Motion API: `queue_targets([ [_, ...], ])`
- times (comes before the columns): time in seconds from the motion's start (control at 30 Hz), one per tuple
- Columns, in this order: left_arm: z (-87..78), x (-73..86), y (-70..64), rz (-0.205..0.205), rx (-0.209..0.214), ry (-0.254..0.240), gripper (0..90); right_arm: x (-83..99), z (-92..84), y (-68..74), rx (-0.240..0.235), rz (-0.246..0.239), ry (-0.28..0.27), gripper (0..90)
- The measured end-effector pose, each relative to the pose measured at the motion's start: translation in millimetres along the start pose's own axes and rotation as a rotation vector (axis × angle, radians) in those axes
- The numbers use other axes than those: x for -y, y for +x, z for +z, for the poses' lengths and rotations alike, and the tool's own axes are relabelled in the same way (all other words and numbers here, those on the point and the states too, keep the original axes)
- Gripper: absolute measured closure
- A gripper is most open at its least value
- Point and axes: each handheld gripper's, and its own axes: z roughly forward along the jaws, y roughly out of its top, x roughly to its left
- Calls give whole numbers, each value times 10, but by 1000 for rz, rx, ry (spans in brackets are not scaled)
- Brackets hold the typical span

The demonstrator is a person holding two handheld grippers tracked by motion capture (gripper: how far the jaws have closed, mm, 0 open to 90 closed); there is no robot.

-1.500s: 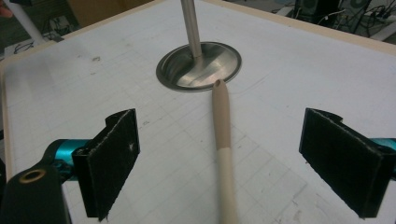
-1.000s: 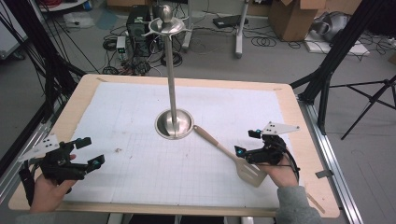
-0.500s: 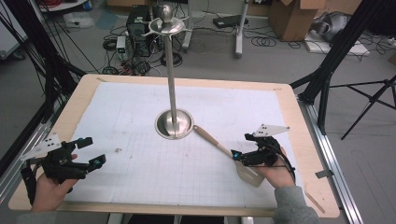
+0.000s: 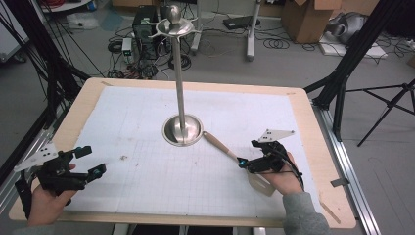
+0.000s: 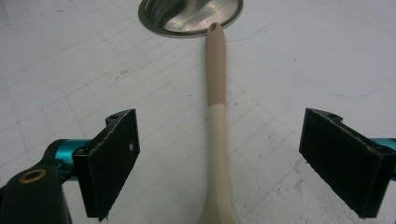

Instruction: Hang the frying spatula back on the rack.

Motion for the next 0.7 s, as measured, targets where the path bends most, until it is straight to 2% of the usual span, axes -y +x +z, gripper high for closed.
queue_targets([
  [0.33, -20, 9, 0, 0, -3, 3, 18, -12, 60, -3, 7, -24, 27, 116],
  [0.7, -63, 34, 13, -10, -14, 2, 18, -6, 176, -21, 9, -30, 87, 136],
])
